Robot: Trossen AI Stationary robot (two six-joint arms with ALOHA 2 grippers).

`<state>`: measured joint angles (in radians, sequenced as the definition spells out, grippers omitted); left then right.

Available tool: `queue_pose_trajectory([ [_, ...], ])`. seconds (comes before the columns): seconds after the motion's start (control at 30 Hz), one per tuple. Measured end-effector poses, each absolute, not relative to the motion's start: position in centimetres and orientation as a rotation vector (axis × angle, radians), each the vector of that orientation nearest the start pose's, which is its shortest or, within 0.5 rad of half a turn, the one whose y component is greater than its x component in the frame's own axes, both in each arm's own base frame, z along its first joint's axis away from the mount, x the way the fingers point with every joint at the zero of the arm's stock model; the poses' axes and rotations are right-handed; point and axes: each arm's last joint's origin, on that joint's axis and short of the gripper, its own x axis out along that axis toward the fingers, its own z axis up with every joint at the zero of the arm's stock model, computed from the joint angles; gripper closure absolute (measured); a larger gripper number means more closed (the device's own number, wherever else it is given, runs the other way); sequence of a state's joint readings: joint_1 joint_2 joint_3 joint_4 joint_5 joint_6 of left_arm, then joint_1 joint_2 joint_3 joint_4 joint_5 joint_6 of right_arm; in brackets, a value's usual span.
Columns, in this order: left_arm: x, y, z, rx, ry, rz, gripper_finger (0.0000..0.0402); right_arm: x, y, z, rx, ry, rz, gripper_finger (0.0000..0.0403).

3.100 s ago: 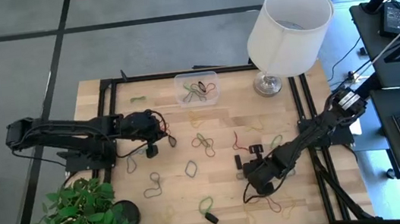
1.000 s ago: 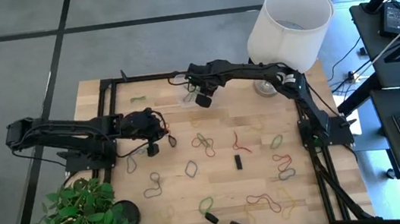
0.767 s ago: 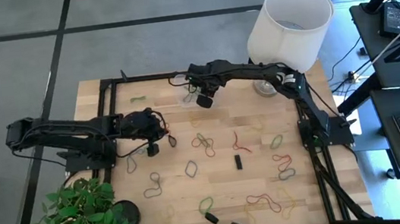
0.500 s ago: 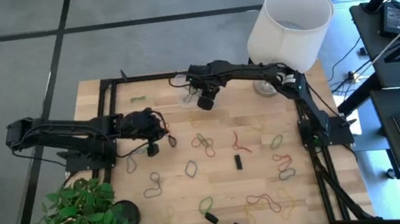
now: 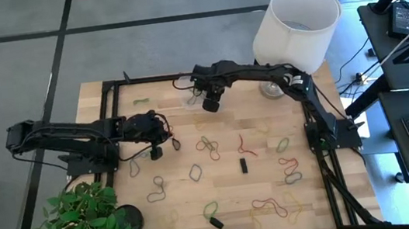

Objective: Pick and place rubber bands into bin
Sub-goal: Put the blue rubber band into the transparent bin, then put the red rubber band into the transparent bin

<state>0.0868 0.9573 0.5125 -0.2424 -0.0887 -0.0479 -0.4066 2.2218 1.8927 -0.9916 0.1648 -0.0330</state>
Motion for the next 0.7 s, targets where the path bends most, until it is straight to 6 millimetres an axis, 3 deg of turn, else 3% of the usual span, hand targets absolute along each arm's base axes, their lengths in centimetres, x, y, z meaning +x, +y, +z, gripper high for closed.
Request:
queue_pose_trajectory([
  [0.23, 18.9, 1.9, 20.7, -0.044, 0.684, 0.185, 0.0397, 41.3, -18.3, 21.8, 0.168, 1.260, -0.501, 0.0303],
  [0.57, 18.9, 1.9, 20.7, -0.045, 0.684, 0.185, 0.0396, 41.3, -18.7, 22.2, 0.197, 1.219, -0.511, 0.0303],
  [0.7, 18.9, 1.9, 20.7, -0.045, 0.684, 0.185, 0.0399, 41.4, -19.0, 22.2, 0.232, 1.190, -0.423, 0.0303],
])
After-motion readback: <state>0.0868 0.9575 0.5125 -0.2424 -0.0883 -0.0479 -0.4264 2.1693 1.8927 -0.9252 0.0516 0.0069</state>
